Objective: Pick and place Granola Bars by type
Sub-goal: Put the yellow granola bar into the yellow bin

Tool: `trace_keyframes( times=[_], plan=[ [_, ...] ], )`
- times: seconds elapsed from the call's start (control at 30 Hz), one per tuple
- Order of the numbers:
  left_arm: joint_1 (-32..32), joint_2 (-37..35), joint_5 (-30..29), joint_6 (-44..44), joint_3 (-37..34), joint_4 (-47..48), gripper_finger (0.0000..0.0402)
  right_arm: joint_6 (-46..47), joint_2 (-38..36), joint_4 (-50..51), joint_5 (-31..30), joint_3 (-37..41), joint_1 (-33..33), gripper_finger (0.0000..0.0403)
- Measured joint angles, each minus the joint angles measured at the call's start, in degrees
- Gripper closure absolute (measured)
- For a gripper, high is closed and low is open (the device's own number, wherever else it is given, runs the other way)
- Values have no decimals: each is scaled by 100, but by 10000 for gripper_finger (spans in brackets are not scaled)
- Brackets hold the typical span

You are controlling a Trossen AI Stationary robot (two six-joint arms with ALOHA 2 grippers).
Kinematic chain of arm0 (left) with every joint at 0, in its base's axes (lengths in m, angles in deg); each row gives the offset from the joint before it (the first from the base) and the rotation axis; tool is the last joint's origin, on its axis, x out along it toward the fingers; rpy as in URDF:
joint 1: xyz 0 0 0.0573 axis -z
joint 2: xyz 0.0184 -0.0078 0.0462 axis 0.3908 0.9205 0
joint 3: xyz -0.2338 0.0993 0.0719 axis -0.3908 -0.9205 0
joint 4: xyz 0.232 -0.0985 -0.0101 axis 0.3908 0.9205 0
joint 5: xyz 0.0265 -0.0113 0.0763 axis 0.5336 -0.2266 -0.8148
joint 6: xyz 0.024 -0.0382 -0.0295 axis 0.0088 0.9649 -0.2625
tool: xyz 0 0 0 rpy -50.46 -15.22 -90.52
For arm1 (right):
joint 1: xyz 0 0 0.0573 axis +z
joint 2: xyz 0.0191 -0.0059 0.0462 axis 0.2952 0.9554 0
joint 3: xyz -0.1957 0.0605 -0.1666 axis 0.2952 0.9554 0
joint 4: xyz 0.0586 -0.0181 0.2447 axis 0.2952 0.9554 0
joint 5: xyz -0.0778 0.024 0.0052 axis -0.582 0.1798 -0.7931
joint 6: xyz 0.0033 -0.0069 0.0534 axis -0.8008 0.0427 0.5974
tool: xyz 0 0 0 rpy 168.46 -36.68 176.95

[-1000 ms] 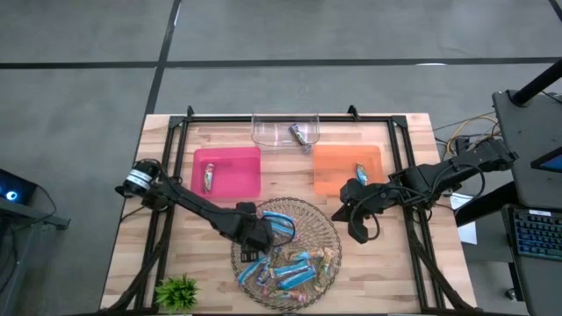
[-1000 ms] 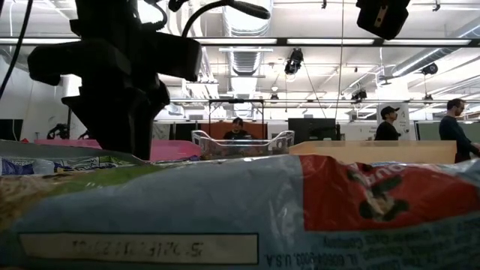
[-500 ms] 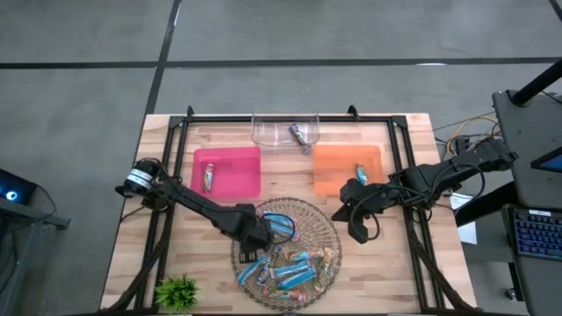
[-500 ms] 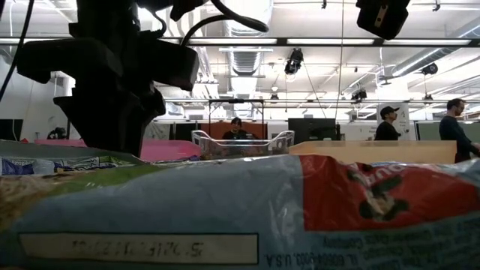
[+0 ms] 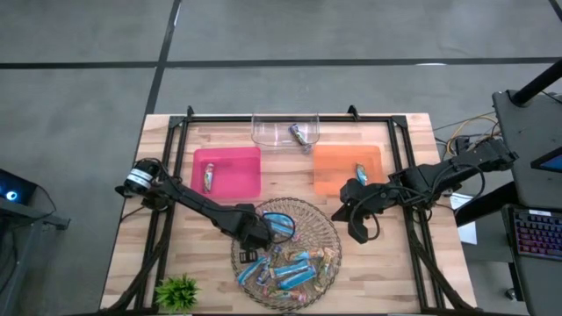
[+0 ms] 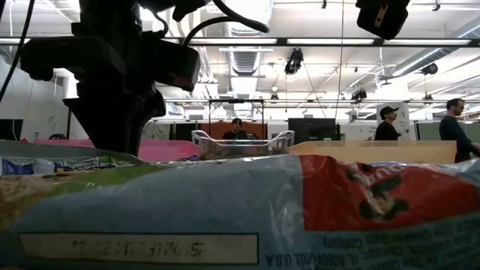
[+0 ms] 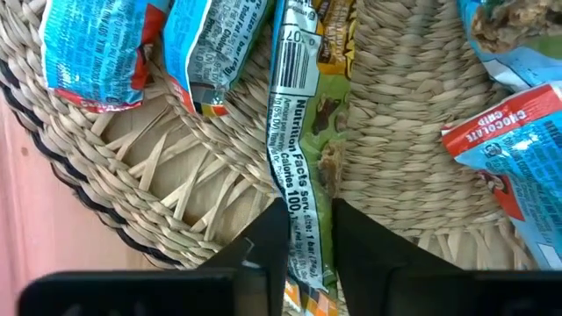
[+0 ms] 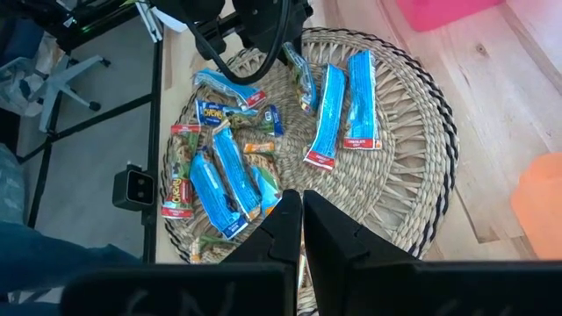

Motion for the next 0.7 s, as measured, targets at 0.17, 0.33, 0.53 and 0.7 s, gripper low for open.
trace_keyframes(
  times=[0.17,0.33,0.53,0.7],
  plan=[
    [0,-1,32,4,1,-13,360,0,0,0,2,-2,2,394],
    [0,-2,98,11,2,-28,363,0,0,0,2,-2,0,394],
    [2,-10,145,11,0,-61,368,-1,0,0,2,0,1,394],
    [6,-93,164,-7,36,-74,373,-1,2,4,4,-1,1,394]
  ],
)
